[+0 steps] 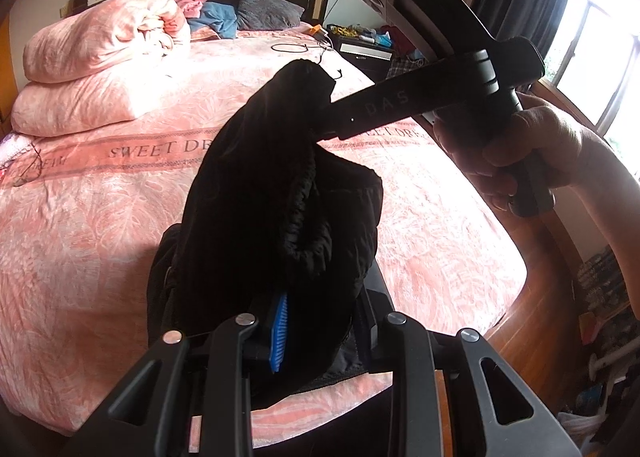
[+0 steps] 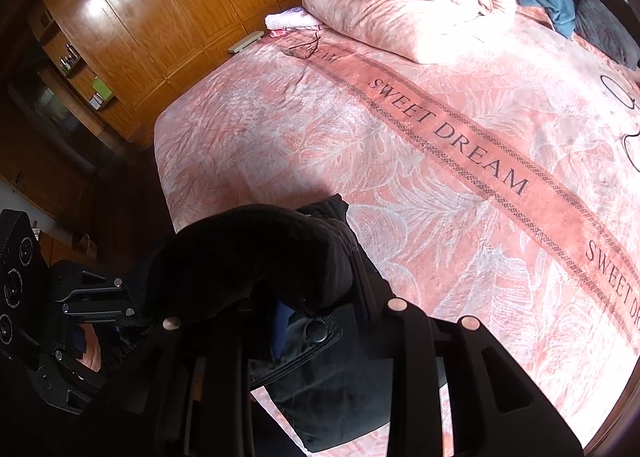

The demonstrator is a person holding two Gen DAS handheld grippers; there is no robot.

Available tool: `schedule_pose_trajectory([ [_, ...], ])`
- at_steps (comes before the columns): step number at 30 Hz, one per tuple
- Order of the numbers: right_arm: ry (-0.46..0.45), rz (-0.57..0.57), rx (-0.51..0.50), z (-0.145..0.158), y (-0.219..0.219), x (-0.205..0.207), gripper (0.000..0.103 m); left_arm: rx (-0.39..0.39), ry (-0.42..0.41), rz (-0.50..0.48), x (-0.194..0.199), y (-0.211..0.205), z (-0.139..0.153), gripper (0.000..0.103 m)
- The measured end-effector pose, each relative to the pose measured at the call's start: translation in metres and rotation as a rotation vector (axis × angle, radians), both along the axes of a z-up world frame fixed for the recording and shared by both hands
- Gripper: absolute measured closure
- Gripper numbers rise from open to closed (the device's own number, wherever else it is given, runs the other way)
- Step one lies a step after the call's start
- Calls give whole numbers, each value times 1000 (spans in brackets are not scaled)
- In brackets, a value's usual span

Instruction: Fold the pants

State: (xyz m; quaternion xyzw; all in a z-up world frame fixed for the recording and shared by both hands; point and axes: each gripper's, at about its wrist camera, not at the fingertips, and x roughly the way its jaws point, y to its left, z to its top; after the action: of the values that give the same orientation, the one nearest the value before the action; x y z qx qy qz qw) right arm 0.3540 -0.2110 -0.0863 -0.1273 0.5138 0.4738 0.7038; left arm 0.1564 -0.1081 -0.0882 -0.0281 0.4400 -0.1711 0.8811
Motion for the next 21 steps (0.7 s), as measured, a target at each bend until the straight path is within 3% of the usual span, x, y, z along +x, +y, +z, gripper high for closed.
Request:
schedule_pose_trajectory([
  [21,42,-33,-11,-38,-39,7,76,56,59,-79,9,-44,-39,76],
])
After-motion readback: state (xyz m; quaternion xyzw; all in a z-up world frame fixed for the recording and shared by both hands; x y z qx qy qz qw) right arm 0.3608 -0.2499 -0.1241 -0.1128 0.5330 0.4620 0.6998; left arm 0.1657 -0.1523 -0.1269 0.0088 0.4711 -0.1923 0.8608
